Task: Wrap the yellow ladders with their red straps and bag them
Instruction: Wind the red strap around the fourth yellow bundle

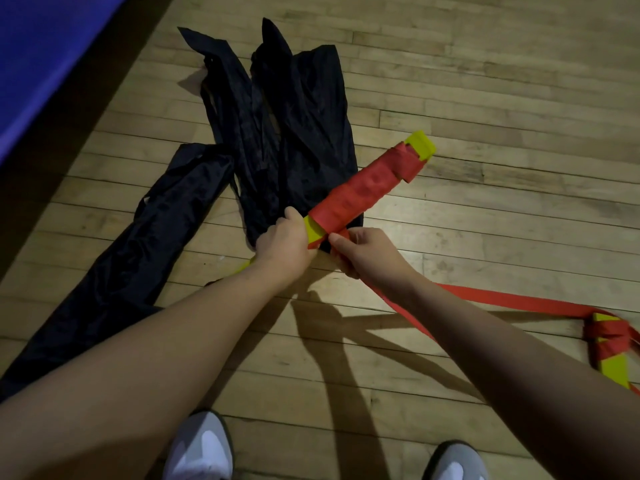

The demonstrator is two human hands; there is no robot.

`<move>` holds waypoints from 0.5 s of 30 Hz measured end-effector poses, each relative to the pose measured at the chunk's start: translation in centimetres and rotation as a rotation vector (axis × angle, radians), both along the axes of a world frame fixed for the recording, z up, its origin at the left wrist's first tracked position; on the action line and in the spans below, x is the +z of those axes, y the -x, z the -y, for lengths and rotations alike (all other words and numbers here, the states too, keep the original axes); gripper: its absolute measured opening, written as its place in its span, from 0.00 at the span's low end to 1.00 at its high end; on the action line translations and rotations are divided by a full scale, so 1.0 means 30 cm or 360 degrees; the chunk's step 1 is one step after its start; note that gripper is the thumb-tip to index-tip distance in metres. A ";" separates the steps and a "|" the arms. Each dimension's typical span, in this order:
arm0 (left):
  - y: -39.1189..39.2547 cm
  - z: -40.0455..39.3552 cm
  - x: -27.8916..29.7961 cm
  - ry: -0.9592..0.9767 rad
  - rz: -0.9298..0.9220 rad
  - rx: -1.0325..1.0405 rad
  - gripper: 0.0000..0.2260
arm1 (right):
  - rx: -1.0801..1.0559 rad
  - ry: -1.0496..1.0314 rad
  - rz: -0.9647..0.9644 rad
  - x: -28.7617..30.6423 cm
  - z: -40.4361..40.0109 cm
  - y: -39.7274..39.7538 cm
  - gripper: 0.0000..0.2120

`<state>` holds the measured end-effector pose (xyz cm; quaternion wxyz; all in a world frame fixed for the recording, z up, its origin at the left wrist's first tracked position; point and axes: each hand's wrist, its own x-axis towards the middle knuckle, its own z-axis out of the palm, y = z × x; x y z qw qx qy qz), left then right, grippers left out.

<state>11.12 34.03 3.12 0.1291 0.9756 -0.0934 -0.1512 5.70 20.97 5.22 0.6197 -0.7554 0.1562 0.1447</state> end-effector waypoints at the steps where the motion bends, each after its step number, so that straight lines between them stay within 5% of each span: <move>1: 0.002 -0.003 0.003 -0.0014 -0.0011 -0.0048 0.25 | -0.0005 0.0018 -0.0016 -0.001 -0.001 -0.003 0.16; 9: 0.042 -0.035 -0.011 -0.0007 0.0120 -0.0550 0.20 | -0.0330 -0.0001 -0.0139 -0.070 0.023 0.034 0.19; 15: 0.050 -0.089 -0.015 0.0471 -0.0415 -0.0318 0.17 | -0.0175 -0.0105 -0.0184 -0.053 0.005 0.050 0.15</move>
